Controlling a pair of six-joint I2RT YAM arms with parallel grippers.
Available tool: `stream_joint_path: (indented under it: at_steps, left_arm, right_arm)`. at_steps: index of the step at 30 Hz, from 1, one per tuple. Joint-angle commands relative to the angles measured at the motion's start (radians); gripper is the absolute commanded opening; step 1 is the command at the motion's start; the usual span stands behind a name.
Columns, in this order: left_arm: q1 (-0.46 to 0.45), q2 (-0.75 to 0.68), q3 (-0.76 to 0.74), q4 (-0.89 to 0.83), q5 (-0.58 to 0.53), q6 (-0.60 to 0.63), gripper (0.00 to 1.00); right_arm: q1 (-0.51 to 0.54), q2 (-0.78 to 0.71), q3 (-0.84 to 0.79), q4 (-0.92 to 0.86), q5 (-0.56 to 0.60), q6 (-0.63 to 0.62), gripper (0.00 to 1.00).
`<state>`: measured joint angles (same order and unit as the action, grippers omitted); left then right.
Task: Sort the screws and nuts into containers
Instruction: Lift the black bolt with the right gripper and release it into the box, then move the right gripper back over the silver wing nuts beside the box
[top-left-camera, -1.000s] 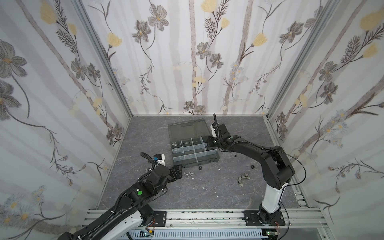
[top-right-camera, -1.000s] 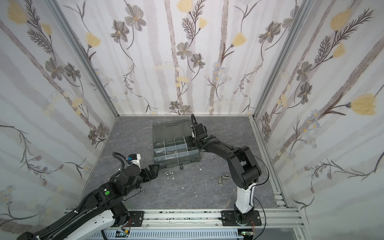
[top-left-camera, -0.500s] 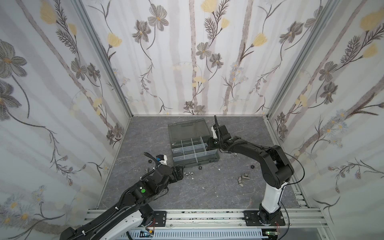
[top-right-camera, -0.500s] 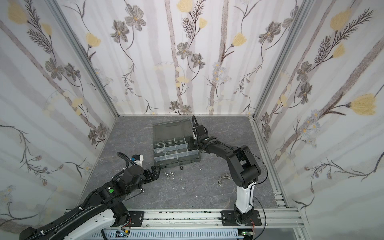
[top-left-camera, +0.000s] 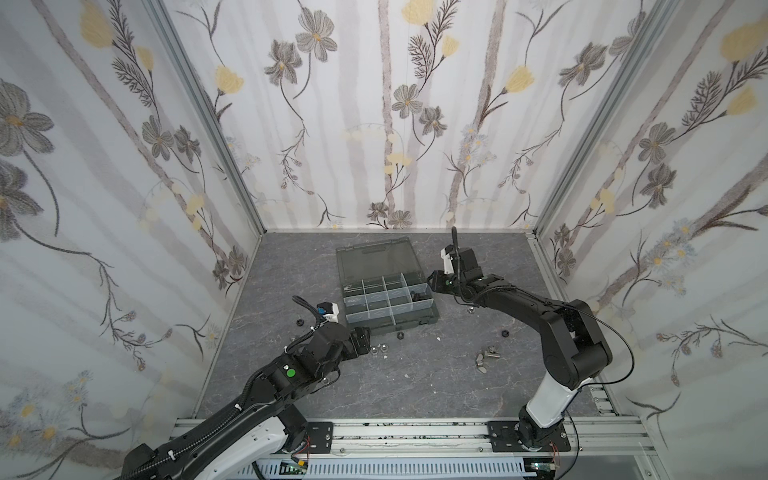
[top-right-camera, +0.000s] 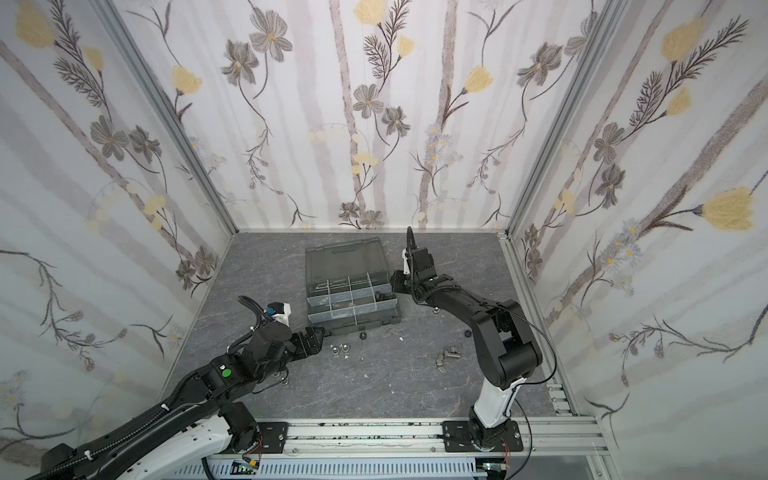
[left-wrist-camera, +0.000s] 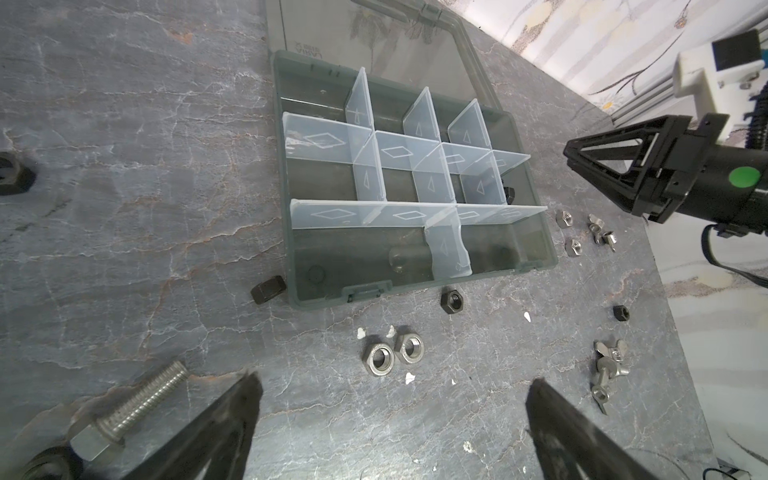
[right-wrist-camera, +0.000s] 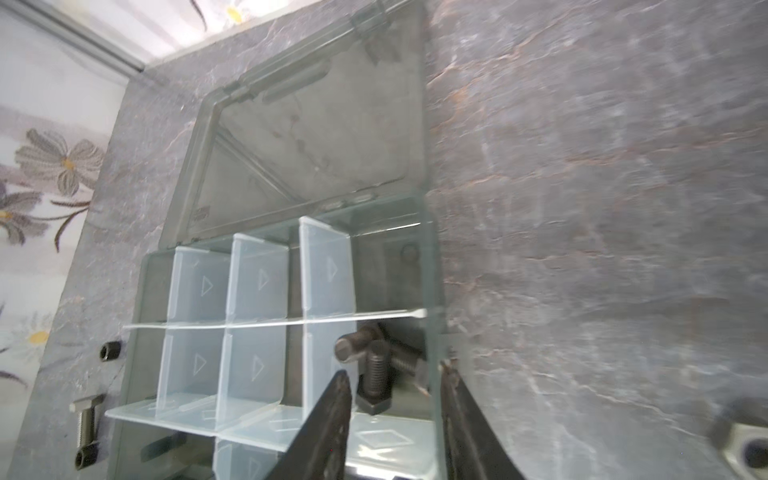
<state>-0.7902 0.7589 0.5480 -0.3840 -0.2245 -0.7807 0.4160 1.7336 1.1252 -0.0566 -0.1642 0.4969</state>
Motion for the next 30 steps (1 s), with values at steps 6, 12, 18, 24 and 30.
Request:
stream_joint_path:
  at_steps: [6, 12, 18, 24, 30]
  left_arm:
    - [0.000, 0.051, 0.043, 0.084, 0.008, 0.070, 1.00]
    - [0.000, 0.098, 0.041, 0.120, 0.025, 0.092, 1.00]
    - [0.000, 0.080, 0.022, 0.132, 0.031, 0.082, 1.00]
    - [0.001, 0.021, -0.017, 0.105, 0.032, 0.060, 1.00]
    - [0.000, 0.005, -0.015, 0.081, 0.028, 0.054, 1.00]
  right_arm:
    - [-0.143, -0.084, -0.080, 0.012, -0.030, -0.011, 0.52]
    - [-0.272, -0.097, -0.161, 0.056, -0.070, 0.002, 0.58]
    - [-0.361, -0.062, -0.182, 0.070, -0.075, -0.014, 0.63]
    - [-0.445, 0.008, -0.156, 0.110, -0.106, 0.002, 0.64]
    - [-0.487, 0.066, -0.125, 0.111, -0.130, 0.002, 0.66]
